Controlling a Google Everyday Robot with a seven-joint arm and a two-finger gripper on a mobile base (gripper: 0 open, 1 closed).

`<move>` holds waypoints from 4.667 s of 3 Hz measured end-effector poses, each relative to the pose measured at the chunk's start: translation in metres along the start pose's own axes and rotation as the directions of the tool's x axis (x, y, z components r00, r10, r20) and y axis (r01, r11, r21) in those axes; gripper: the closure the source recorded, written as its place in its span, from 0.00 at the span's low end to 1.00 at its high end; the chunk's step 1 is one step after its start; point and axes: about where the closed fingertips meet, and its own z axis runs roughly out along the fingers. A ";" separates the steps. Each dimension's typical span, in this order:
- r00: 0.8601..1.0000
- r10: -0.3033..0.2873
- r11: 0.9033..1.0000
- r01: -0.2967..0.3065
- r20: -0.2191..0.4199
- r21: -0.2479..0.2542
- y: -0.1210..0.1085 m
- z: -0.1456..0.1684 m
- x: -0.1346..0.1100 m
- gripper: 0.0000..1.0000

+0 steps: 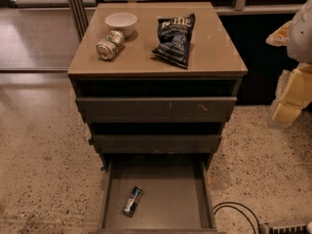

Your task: Pick redbull can from bottom drawer and place on counter

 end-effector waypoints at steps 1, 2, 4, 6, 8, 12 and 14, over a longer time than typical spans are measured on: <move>1.000 0.000 1.000 0.000 0.000 0.000 0.000 0.000 0.000 0.00; 0.999 -0.001 1.000 0.001 0.036 0.007 0.001 0.008 0.006 0.00; 0.980 -0.005 0.999 0.015 0.201 -0.047 0.021 0.128 0.010 0.00; 0.932 -0.099 0.980 0.152 0.349 -0.127 0.047 0.285 -0.028 0.00; 0.836 -0.384 0.858 0.480 0.393 -0.182 0.097 0.417 -0.055 0.00; 0.792 -0.577 0.753 0.610 0.200 -0.247 0.090 0.471 -0.054 0.00; 0.695 -0.699 0.640 0.713 0.167 -0.288 0.062 0.552 -0.030 0.00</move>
Offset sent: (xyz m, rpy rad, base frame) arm -0.0007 -0.0125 -0.0278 0.0811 -0.0218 0.0221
